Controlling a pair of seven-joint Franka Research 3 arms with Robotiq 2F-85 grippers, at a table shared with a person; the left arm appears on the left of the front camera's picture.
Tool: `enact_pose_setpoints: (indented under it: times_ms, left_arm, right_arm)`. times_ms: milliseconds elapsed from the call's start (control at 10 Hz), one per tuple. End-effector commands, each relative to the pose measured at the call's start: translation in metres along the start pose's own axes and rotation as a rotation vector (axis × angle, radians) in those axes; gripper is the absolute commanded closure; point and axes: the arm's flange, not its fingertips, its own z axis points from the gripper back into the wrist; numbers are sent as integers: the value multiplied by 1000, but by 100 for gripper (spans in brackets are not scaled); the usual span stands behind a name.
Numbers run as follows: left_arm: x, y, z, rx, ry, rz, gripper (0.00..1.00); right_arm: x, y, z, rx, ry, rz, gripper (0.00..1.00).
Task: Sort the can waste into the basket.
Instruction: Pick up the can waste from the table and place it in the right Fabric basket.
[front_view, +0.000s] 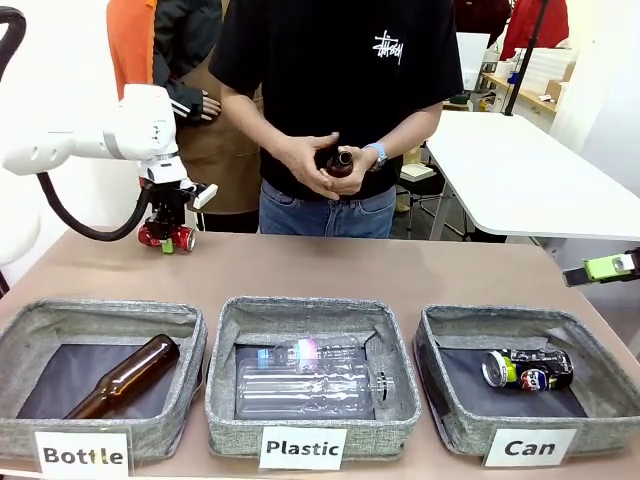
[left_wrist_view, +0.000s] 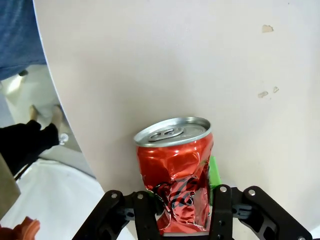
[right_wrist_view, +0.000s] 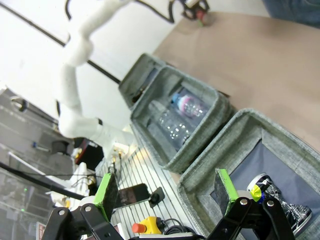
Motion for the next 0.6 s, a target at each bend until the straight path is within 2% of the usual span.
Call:
enact_pose_setpoints:
  times_ms: [0,100,200,300,400,500]
  left_arm:
    - [-9,-7,19,-18,-38,15,100]
    - [-13,-21,34,-31,-91,26,100]
    - [-20,-51,65,-65,-185,84,100]
    - [-28,-86,91,-147,-242,166,88]
    - [-37,-122,116,-137,-305,193,88]
    - [-42,-159,133,-129,-351,139,88]
  right_arm:
    - [0,1,2,3,4,18,0]
    - [0,1,2,3,4,18,0]
    - [0,1,2,3,4,18,0]
    - [0,1,2,3,4,18,0]
    - [0,1,2,3,4,18,0]
    - [0,1,2,3,4,18,0]
